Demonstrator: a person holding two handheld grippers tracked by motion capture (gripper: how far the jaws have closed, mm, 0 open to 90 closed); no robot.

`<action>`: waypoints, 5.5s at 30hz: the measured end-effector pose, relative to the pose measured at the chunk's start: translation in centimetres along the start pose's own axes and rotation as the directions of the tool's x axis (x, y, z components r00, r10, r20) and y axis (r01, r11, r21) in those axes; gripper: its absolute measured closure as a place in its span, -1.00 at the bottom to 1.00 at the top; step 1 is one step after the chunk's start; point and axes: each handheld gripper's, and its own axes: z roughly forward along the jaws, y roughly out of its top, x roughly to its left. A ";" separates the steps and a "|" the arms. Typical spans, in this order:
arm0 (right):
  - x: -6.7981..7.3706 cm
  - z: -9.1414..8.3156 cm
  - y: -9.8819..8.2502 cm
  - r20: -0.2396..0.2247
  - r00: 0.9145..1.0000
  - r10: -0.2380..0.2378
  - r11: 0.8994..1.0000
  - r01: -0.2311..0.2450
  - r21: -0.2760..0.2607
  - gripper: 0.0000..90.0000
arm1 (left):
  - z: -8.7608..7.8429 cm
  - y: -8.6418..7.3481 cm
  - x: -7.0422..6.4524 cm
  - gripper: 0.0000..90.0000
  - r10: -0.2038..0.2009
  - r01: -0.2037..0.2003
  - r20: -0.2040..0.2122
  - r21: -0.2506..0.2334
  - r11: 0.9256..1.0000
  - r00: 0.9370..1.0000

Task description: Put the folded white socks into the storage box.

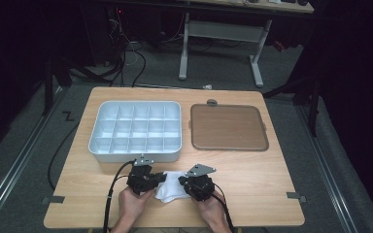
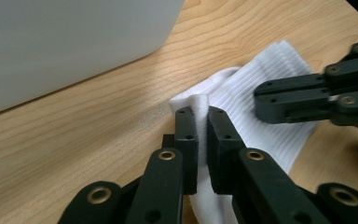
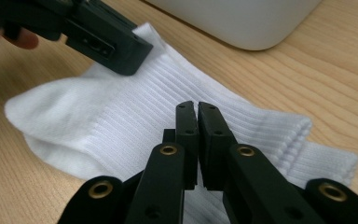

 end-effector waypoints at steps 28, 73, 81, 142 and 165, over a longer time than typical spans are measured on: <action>1.3 2.4 1.5 -0.063 0.998 -0.031 0.999 0.033 0.042 0.98 | -1.9 1.3 -1.0 0.88 0.019 -0.017 0.055 -0.035 0.999 0.998; -1.4 -0.7 -0.6 0.023 0.994 0.107 0.994 -0.106 -0.020 0.60 | -2.1 1.6 -1.2 0.89 0.028 -0.027 0.020 -0.030 0.999 0.999; -1.6 0.4 -0.8 -0.001 0.996 0.092 0.996 -0.092 0.020 0.73 | -1.7 1.8 -2.1 0.88 0.043 -0.043 0.039 -0.019 0.999 0.998; 0.8 1.5 -0.8 -0.042 0.999 -0.005 1.000 0.005 -0.011 0.62 | 3.0 0.3 -1.0 0.85 0.127 -0.127 -0.020 -0.022 0.992 0.992; 0.1 0.9 -0.1 -0.029 1.000 0.004 1.000 -0.003 0.007 0.36 | 1.9 0.4 -1.4 0.24 0.111 -0.110 0.020 -0.036 0.993 0.994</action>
